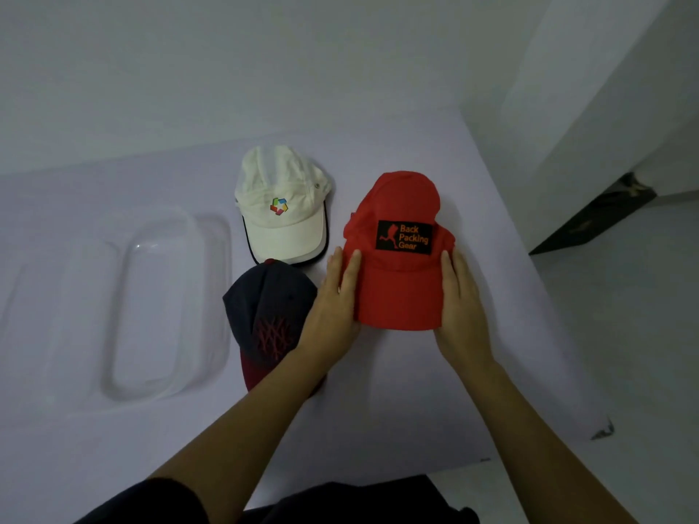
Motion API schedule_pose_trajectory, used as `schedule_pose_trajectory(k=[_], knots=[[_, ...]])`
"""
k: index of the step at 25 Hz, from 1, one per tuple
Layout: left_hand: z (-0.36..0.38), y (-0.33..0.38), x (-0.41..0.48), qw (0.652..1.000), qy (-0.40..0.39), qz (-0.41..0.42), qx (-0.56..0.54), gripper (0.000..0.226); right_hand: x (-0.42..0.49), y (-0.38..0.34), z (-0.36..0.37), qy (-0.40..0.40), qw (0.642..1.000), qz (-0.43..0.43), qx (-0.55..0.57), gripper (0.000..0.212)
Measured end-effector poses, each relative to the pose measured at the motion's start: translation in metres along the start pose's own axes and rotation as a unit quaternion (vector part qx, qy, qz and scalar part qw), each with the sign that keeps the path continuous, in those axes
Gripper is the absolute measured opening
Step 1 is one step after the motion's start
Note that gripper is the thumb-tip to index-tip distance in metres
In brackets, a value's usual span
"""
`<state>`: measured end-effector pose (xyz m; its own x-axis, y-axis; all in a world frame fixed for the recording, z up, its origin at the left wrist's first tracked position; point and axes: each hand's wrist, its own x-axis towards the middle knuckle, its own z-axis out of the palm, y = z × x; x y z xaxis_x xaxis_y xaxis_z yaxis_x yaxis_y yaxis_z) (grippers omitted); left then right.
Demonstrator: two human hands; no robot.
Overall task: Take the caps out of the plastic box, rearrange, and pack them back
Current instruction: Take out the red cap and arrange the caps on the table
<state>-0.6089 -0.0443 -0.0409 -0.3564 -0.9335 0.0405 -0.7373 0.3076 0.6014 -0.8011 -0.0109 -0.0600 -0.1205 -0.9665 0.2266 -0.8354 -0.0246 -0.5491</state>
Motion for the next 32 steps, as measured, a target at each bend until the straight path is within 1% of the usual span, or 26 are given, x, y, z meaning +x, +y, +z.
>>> schedule_pose_trajectory(k=[2,3,5,6,7,9,10,11,13,14,16,17,18,19,20,22,24,25,27,28,29,30,31,32], knots=[[-0.015,-0.001,0.002,0.999,0.038,0.014,0.025,0.083,-0.004,-0.015,-0.007,0.020,0.999,-0.018,0.033,0.064],[-0.021,0.001,0.001,0.998,0.043,0.027,0.021,0.082,-0.006,-0.026,-0.010,0.029,0.997,-0.005,0.065,0.063],[-0.030,0.009,-0.004,0.996,0.062,0.059,-0.006,0.076,-0.009,-0.049,-0.015,0.034,0.985,0.037,0.163,0.063],[-0.033,0.011,-0.005,0.994,0.091,0.057,-0.008,0.072,-0.009,-0.060,-0.019,0.033,0.973,0.053,0.222,0.063],[-0.038,0.015,-0.008,0.992,0.114,0.043,-0.041,0.071,-0.011,-0.070,-0.023,0.032,0.954,0.074,0.290,0.061],[-0.038,0.023,-0.016,0.982,0.128,-0.012,-0.137,0.071,-0.014,-0.088,-0.030,0.018,0.902,0.116,0.415,0.051],[-0.036,0.030,-0.019,0.976,0.124,-0.025,-0.176,0.064,-0.015,-0.094,-0.031,0.010,0.887,0.125,0.445,0.048],[-0.036,0.036,-0.023,0.973,0.125,-0.042,-0.190,0.057,-0.018,-0.101,-0.032,0.005,0.884,0.124,0.450,0.050],[-0.040,0.044,-0.025,0.970,0.124,-0.052,-0.203,0.060,-0.023,-0.108,-0.030,0.003,0.883,0.115,0.455,0.059],[-0.040,0.045,-0.026,0.969,0.131,-0.050,-0.201,0.057,-0.023,-0.111,-0.030,-0.001,0.878,0.113,0.465,0.061],[-0.043,0.044,-0.028,0.968,0.145,-0.060,-0.196,0.037,-0.019,-0.115,-0.032,-0.013,0.875,0.108,0.471,0.059],[-0.051,0.049,-0.031,0.968,0.141,-0.064,-0.198,0.040,-0.018,-0.117,-0.031,-0.010,0.870,0.114,0.480,0.056],[-0.056,0.051,-0.035,0.964,0.129,-0.068,-0.222,0.055,-0.017,-0.120,-0.031,-0.011,0.866,0.116,0.487,0.052],[-0.055,0.050,-0.038,0.957,0.107,-0.076,-0.259,0.070,-0.015,-0.123,-0.032,-0.010,0.868,0.110,0.484,0.051],[-0.055,0.049,-0.040,0.957,0.111,-0.077,-0.258,0.079,-0.013,-0.127,-0.032,-0.017,0.874,0.095,0.476,0.052],[-0.059,0.049,-0.044,0.951,0.130,-0.086,-0.268,0.083,-0.012,-0.130,-0.029,-0.034,0.877,0.077,0.472,0.054],[-0.063,0.046,-0.046,0.946,0.147,-0.095,-0.271,0.083,-0.010,-0.125,-0.031,-0.027,0.890,0.059,0.450,0.057],[-0.068,0.041,-0.045,0.957,0.139,-0.090,-0.240,0.083,-0.008,-0.120,-0.032,-0.021,0.909,0.034,0.414,0.058],[-0.077,0.019,-0.043,0.985,0.095,-0.048,-0.133,0.082,-0.004,-0.103,-0.036,-0.019,0.957,-0.028,0.287,0.061],[-0.084,0.004,-0.043,0.993,0.058,-0.017,-0.099,0.082,-0.003,-0.093,-0.037,-0.019,0.972,-0.054,0.228,0.062],[-0.092,-0.010,-0.042,0.995,0.028,-0.003,-0.097,0.083,-0.002,-0.086,-0.038,-0.019,0.979,-0.072,0.190,0.062],[-0.102,-0.019,-0.040,0.990,0.016,-0.026,-0.136,0.083,-0.001,-0.082,-0.040,-0.017,0.981,-0.089,0.169,0.061],[-0.113,-0.021,-0.036,0.973,0.039,-0.084,-0.213,0.081,-0.002,-0.081,-0.042,-0.020,0.982,-0.104,0.157,0.061],[-0.125,-0.021,-0.026,0.940,0.080,-0.135,-0.303,0.072,-0.002,-0.083,-0.043,-0.027,0.982,-0.121,0.146,0.061]])
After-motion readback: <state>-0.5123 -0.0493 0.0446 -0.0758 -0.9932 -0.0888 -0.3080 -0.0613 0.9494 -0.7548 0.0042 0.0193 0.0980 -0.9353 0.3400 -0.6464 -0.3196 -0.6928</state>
